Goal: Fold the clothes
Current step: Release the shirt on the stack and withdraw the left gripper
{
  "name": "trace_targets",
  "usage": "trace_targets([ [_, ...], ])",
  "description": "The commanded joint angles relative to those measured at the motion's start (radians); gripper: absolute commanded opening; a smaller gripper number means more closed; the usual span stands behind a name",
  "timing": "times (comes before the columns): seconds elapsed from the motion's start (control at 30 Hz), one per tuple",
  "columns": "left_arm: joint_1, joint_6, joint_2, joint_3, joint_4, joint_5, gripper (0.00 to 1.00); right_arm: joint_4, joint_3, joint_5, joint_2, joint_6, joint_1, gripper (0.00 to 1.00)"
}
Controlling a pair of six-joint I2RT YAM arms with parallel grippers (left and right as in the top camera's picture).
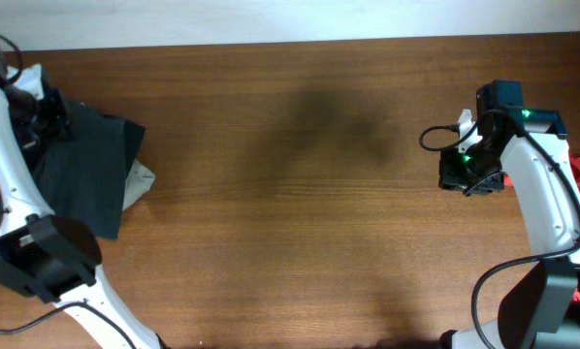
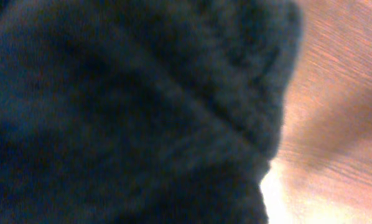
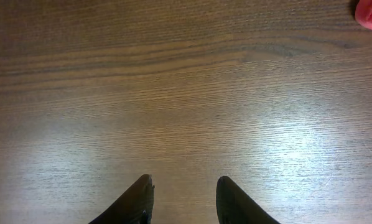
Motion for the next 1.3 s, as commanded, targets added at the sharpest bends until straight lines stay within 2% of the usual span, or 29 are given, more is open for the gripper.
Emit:
trace_targets([
  [0.0,0.053,-0.027,-0.037,-0.104,0.108,-0.040,0.00,-0.004,0.018,0.008,-0.023,-0.003,-0.008,0.38],
  [0.07,0.082,-0.028,-0.037,-0.171,0.230,-0.106,0.00,-0.007,0.018,0.008,-0.023,-0.003,-0.008,0.37],
  [0.2,0.153,-0.028,-0.037,-0.272,0.431,-0.122,0.01,-0.008,0.018,0.008,-0.023,-0.003,-0.008,0.37],
  [0.23,0.173,-0.028,-0.037,-0.279,0.457,-0.121,0.28,-0.012,0.018,0.008,-0.023,-0.003,-0.008,0.37],
  [0.27,0.190,-0.028,-0.037,-0.279,0.467,-0.121,0.99,-0.014,0.018,0.008,-0.023,-0.003,-0.008,0.37],
  [0.33,0.233,-0.029,-0.037,-0.279,0.469,-0.098,0.99,-0.014,0.018,0.008,-0.023,-0.003,-0.008,0.37],
  [0.43,0.258,-0.023,-0.038,-0.279,0.469,0.048,0.99,-0.014,0.018,0.008,-0.023,-0.003,-0.008,0.37],
  [0.53,0.227,0.064,-0.050,-0.279,0.468,0.295,0.99,-0.010,0.018,0.008,-0.023,-0.003,-0.008,0.38],
  [0.57,0.192,0.100,-0.059,-0.279,0.467,0.407,0.99,-0.003,0.018,0.003,-0.023,-0.003,-0.008,0.43],
  [0.6,0.158,0.117,-0.063,-0.279,0.467,0.459,0.99,0.002,0.018,-0.005,-0.023,-0.003,-0.008,0.48],
  [0.63,0.120,0.131,-0.065,-0.279,0.467,0.473,0.99,0.013,0.018,-0.023,-0.023,-0.003,-0.008,0.60],
  [0.7,-0.002,0.156,-0.063,-0.279,0.467,0.442,1.00,0.064,0.018,-0.122,-0.023,-0.003,-0.007,0.90],
  [0.73,-0.081,0.157,-0.063,-0.279,0.467,0.393,0.99,0.089,0.018,-0.165,-0.023,-0.003,-0.007,0.98],
  [0.8,-0.287,0.157,-0.063,-0.279,0.452,0.227,0.99,0.189,0.018,-0.227,-0.023,-0.003,-0.007,0.99],
  [0.9,-0.435,0.158,-0.063,-0.279,0.371,0.059,0.99,0.285,0.018,-0.229,-0.023,-0.003,-0.008,1.00],
  [0.97,-0.513,0.158,-0.063,-0.279,0.222,-0.045,0.99,0.251,0.033,-0.229,-0.023,-0.049,-0.008,0.99],
  [1.03,-0.536,0.156,-0.063,-0.279,0.069,-0.048,0.99,0.182,0.040,-0.224,-0.029,-0.045,-0.008,0.99],
  [1.1,-0.535,0.150,-0.064,-0.279,0.002,-0.039,0.99,0.129,0.039,-0.171,-0.049,0.033,-0.008,0.99],
  [1.2,-0.536,0.129,-0.086,-0.332,-0.009,-0.020,0.99,0.055,0.039,-0.103,-0.130,0.066,-0.008,0.99],
  [1.27,-0.535,0.122,-0.166,-0.473,0.005,-0.019,0.99,0.034,-0.003,-0.088,-0.268,0.066,-0.008,0.99],
])
